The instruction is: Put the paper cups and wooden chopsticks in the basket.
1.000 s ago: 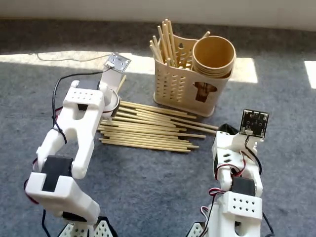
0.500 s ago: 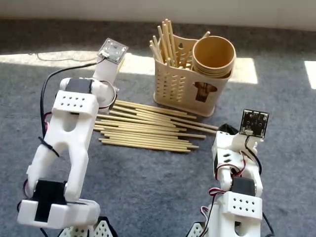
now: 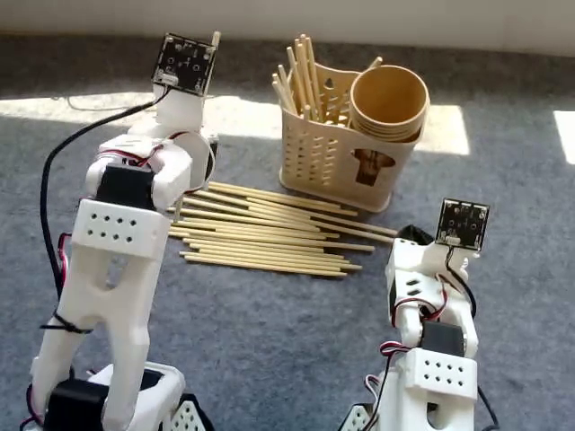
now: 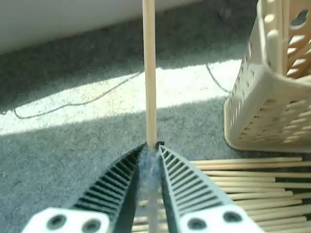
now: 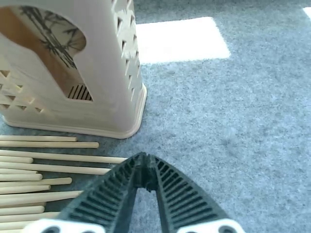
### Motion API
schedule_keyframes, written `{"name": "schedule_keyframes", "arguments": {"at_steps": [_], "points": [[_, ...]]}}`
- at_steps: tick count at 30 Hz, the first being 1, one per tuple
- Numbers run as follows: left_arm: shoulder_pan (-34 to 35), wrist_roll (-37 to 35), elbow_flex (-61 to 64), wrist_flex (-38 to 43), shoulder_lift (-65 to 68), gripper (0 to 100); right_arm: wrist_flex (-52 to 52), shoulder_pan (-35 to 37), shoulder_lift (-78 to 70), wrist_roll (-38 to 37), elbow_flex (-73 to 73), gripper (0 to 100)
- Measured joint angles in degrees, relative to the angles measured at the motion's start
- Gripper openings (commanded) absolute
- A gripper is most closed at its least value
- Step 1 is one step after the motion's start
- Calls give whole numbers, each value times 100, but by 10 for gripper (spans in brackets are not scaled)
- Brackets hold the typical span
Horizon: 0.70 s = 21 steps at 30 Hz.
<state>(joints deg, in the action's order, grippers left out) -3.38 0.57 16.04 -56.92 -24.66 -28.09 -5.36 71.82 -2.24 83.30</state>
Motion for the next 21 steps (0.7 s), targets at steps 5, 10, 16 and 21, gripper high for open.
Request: {"name": "schedule_keyframes", "arguments": {"at_steps": [5, 10, 16, 21], "points": [[-360, -369, 0, 756, -510, 6, 0, 0, 0, 0, 0, 10], [-835, -598, 0, 1530, -774, 6, 0, 0, 0, 0, 0, 10], [-1169, -1064, 0, 2558, -774, 6, 0, 0, 0, 0, 0, 10], [-1389, -1371, 0, 3385, -774, 6, 0, 0, 0, 0, 0, 10]]}}
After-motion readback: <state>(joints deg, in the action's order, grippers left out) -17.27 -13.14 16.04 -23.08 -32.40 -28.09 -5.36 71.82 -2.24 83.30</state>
